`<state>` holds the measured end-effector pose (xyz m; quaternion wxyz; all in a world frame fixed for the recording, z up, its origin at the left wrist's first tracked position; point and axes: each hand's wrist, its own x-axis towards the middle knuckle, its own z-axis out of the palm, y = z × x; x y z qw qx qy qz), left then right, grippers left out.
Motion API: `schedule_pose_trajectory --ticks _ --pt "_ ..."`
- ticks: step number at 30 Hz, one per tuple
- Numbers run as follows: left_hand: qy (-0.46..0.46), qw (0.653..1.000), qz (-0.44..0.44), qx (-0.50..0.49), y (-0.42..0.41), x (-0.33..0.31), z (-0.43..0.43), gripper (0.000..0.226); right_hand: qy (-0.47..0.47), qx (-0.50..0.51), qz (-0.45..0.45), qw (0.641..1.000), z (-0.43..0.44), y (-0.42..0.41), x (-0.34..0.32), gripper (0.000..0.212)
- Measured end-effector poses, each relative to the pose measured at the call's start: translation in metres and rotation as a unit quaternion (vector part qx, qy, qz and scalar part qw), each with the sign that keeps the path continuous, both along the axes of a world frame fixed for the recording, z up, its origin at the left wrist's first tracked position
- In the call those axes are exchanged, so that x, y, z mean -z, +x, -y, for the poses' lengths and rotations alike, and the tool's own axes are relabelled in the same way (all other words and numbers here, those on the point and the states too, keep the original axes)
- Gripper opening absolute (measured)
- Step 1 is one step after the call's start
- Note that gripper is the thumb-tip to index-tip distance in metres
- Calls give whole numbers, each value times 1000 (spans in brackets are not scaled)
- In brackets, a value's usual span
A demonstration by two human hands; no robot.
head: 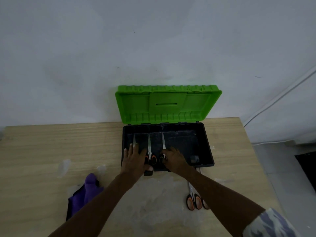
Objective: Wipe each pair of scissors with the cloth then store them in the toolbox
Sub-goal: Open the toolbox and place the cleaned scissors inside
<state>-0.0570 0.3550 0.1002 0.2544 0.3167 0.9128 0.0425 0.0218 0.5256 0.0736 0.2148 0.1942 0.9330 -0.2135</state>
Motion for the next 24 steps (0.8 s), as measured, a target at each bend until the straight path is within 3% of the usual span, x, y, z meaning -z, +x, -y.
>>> schedule_pose_trajectory --ticks 8,12,14,20,24 --pt "48 992 -18 116 9 -8 -12 75 98 -66 -247 962 -14 73 -16 30" --pt "60 991 -12 120 31 -13 -31 61 125 -71 -305 941 -13 118 -17 24" --pt "62 990 -11 126 45 -12 -42 54 110 -71 -275 953 -9 142 -10 25" --pt "16 990 -69 123 78 0 -51 54 124 -62 -51 989 6 195 17 45" --pt "-4 987 -110 115 80 6 -47 51 150 -60 -35 986 14 202 27 43"
